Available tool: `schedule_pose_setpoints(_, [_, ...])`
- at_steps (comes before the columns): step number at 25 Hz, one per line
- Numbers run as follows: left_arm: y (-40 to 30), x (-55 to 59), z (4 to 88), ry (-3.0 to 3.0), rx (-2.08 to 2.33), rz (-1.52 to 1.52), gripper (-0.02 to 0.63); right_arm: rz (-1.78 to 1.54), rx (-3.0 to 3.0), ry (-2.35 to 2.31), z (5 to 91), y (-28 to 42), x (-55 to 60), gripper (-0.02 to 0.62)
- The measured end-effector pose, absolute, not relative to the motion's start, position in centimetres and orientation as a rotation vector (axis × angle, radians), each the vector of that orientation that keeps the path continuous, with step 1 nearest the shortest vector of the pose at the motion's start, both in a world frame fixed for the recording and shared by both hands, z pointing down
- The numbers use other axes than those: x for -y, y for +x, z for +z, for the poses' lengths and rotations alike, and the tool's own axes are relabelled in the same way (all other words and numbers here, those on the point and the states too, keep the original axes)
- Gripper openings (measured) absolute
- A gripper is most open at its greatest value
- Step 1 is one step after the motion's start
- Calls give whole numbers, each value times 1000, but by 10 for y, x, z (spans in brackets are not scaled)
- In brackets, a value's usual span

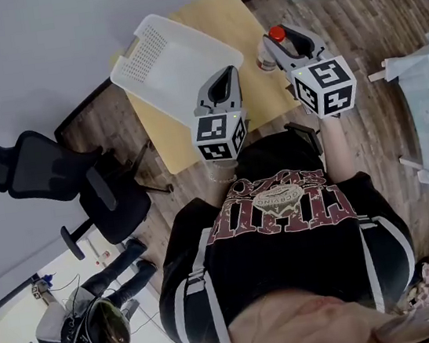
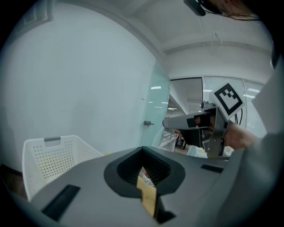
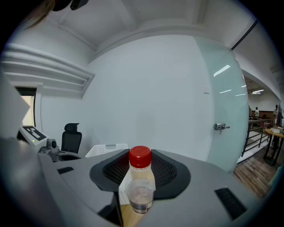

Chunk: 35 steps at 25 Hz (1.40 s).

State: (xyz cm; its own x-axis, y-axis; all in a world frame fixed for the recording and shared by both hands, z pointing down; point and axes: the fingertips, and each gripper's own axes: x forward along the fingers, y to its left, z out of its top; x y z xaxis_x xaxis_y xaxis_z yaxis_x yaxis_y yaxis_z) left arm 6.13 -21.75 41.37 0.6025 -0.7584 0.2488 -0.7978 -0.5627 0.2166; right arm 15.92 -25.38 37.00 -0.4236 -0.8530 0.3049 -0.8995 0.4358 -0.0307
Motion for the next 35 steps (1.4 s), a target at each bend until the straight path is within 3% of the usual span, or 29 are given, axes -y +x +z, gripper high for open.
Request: schedule_pose_setpoints(35, [31,221,421,2451,1376,181,46,447,2341,1412,493,147,279,163])
